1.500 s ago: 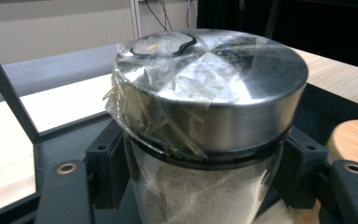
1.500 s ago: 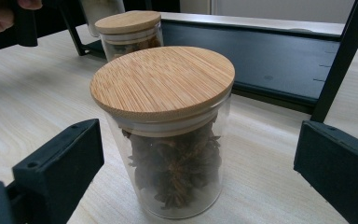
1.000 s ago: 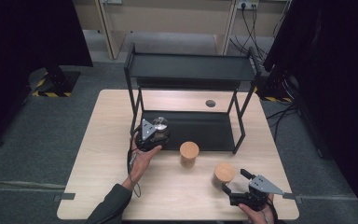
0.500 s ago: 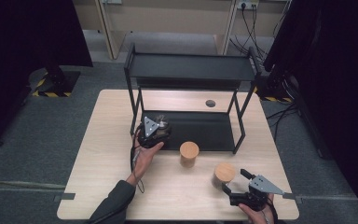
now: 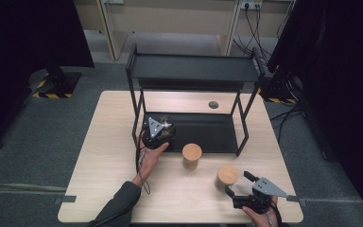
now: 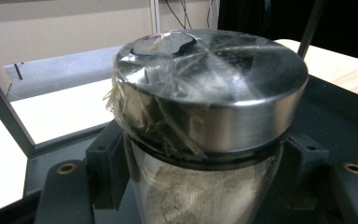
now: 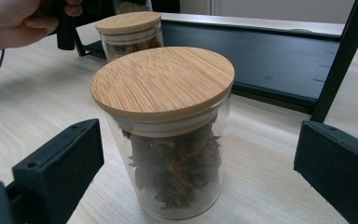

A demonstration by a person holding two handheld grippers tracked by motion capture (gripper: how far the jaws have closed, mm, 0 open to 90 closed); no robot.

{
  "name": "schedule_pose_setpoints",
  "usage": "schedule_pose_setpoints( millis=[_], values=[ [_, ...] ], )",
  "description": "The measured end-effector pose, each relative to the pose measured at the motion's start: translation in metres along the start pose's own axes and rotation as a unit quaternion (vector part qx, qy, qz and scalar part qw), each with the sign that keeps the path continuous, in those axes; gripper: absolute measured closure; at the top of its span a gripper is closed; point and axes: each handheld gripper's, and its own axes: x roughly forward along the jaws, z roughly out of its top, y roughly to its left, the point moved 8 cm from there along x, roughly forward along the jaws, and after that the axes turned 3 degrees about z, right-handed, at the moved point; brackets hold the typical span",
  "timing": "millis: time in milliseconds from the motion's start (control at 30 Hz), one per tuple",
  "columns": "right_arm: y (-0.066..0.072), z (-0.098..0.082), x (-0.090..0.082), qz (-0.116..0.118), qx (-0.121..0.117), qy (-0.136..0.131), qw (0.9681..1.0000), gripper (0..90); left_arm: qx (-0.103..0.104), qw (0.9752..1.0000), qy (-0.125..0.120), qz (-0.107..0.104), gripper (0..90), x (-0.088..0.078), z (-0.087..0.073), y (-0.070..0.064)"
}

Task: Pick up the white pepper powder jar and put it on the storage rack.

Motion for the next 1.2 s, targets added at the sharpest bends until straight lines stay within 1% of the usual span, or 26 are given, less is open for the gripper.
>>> schedule_pose_setpoints(
  millis=[200, 300, 433, 567, 867, 933, 1200],
  values=[
    [0.0, 0.0, 0.0, 0.0, 0.002, -0.001, 1.0, 1.7, 0.007, 0.9999, 0.005, 0.009, 31.0, 0.009, 0.002, -0.002],
    [0.0, 0.0, 0.0, 0.0, 0.0, -0.001, 1.0, 1.8, 0.002, 0.9999, 0.004, 0.015, 31.0, 0.013, 0.002, 0.0],
    [0.0, 0.0, 0.0, 0.0, 0.001, 0.0, 1.0, 1.8, 0.003, 0.9997, 0.008, 0.024, 30.9, 0.018, 0.002, 0.002],
    [0.0, 0.0, 0.0, 0.0, 0.001, 0.0, 1.0, 1.8, -0.001, 0.9994, 0.009, 0.033, 31.0, 0.023, 0.001, 0.004],
    [0.0, 0.0, 0.0, 0.002, 0.0, -0.001, 1.0, 1.7, -0.006, 0.9991, 0.013, 0.041, 31.0, 0.03, -0.001, 0.004],
    [0.0, 0.0, 0.0, 0.001, 0.0, -0.001, 1.0, 1.7, -0.003, 0.999, 0.014, 0.042, 31.0, 0.031, -0.002, 0.004],
    [0.0, 0.0, 0.0, 0.002, 0.001, -0.001, 1.0, 1.7, -0.007, 0.9989, 0.013, 0.045, 30.9, 0.033, -0.006, 0.004]
  ],
)
